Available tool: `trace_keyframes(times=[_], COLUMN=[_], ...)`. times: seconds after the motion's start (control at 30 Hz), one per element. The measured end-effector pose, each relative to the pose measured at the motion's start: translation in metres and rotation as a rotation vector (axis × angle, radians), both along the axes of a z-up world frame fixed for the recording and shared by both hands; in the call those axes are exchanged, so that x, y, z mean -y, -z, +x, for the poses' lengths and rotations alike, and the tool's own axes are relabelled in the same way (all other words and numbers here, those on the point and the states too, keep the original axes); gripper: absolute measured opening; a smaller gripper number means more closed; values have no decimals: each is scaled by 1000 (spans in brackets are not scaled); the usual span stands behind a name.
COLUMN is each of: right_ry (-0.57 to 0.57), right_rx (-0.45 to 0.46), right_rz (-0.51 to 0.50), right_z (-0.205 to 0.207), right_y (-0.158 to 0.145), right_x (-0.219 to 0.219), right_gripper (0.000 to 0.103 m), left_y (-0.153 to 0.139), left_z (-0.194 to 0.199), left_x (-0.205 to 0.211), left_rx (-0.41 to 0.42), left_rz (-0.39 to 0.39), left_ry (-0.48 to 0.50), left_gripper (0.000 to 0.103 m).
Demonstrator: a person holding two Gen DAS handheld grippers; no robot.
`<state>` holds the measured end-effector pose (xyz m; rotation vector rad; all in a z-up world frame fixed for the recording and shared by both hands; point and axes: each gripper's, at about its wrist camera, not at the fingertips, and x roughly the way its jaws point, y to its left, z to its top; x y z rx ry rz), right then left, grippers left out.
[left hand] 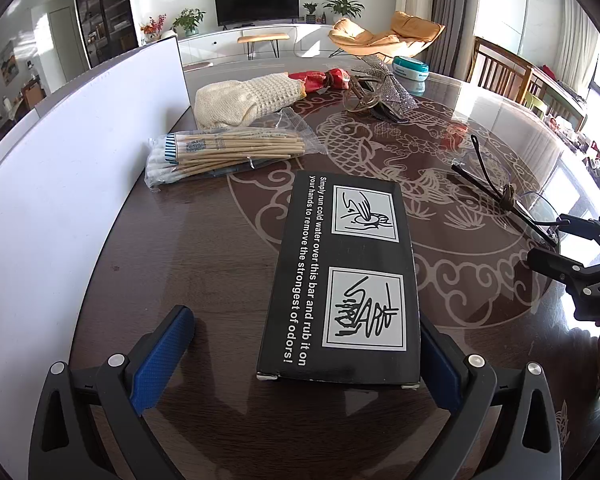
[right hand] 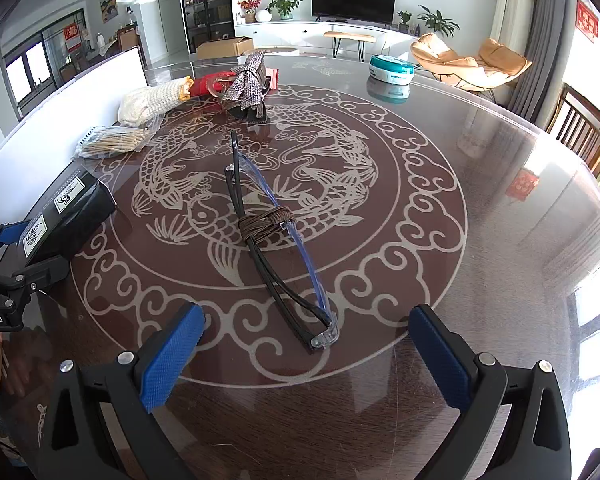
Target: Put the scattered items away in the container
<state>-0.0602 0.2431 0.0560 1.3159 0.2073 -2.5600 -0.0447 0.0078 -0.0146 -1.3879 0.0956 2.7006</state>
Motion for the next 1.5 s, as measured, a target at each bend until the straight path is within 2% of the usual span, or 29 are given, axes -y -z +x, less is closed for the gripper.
trace_keyframes(times=[0.8, 0.87, 1.0, 1.07, 1.1, 1.13, 1.17, 1.23, 1.3, 1.33, 1.37, 1.4, 1.43, 1.5], right_ry=[-14, -59, -218, -269, -292, -312, -328, -352, -377, -387, -388, -383, -377, -374], right_rx=[15, 52, 208, 226, 229, 235, 240, 242, 240, 246, 249, 250, 254, 237], right_rz=[3, 17, 93, 148, 165, 173, 180, 189, 178, 154, 137, 133, 132, 139], right_z=[-2, -7, -42, -56, -62, -67, -71, -74, -72, -71, -70, -68, -67, -60], right_y=[1, 0, -3, -5, -6, -6, -7, -8, -10, -12, -14, -17, -19, -25], right_x=[1, 2, 14, 24, 29, 35, 39, 47, 52, 53, 54, 55, 55, 57], right_gripper=[103, 103, 103, 103, 103, 101, 98, 94, 85, 69, 46, 35, 30, 30], left_y=[2, 2, 0, -4, -6, -7, -7, -5, -3, -3, -3, -4, -6, -14], left_z=[-1, -3, -20, -25, -26, -28, -30, -29, -28, -27, -25, -23, -21, -12], left_x=[0, 0, -7, -12, -15, -18, -21, -24, -23, -22, -21, -20, -18, -13], left_rx=[3, 18, 100, 84, 74, 74, 79, 84, 82, 77, 72, 68, 63, 43], left_rz=[0, -1, -17, -27, -32, -40, -47, -47, -29, -21, -16, -11, 1, 29], left_ry=[3, 24, 124, 159, 173, 183, 190, 204, 204, 198, 193, 186, 179, 166], left_gripper=[103, 103, 103, 102, 98, 86, 81, 64, 59, 59, 58, 58, 58, 58])
